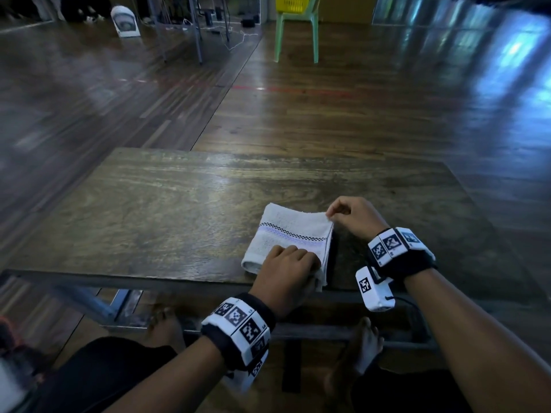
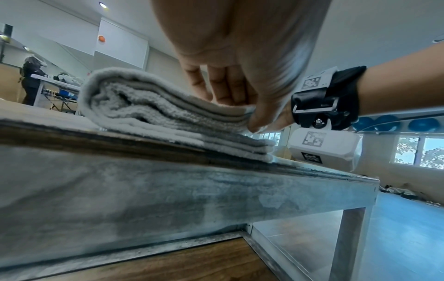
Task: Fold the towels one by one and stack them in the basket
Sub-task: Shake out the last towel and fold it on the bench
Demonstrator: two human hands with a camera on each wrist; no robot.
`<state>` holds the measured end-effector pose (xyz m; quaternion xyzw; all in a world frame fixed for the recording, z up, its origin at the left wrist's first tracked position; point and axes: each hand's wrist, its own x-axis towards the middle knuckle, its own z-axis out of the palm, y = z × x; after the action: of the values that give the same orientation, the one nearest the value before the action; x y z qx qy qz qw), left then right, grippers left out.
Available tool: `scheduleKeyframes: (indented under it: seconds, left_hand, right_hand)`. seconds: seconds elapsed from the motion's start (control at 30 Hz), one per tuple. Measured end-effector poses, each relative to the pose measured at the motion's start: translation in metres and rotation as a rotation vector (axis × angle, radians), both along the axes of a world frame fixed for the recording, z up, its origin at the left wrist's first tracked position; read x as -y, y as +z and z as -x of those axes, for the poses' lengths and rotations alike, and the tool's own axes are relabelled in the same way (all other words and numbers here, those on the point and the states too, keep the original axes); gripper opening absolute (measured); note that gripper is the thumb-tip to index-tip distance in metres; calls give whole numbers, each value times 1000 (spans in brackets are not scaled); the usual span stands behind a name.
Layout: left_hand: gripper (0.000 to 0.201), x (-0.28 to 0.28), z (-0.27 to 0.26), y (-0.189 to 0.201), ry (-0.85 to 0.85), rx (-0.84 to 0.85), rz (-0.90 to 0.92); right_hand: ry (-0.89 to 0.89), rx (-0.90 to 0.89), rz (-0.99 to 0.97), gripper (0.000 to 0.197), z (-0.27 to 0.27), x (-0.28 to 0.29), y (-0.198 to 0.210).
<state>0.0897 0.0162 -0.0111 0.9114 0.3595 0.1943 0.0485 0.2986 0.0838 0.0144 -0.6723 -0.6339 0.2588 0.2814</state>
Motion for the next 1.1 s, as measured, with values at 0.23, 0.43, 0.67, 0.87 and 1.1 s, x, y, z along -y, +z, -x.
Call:
scheduleKeyframes:
  seconds: [0.23,0.43,0.67,0.87,1.1]
  left_hand:
    - [15,-1,1,6,23,-83,33]
    - [26,-8,2,20,-61,-135,232]
    - [37,-64,29,40,97,-347,183]
    - [54,-90,45,27,84,-506,291]
    - [55,-89,48,13,98,-547,287]
  right_hand:
    - [-2,212,50,24,7,-11,-1]
    - [16,396,142,22,9,-6,5]
    - [123,569,82,29,39,38,33]
    - [404,617,184,43,91,107,38]
    - [427,726,286,54,85,118,27]
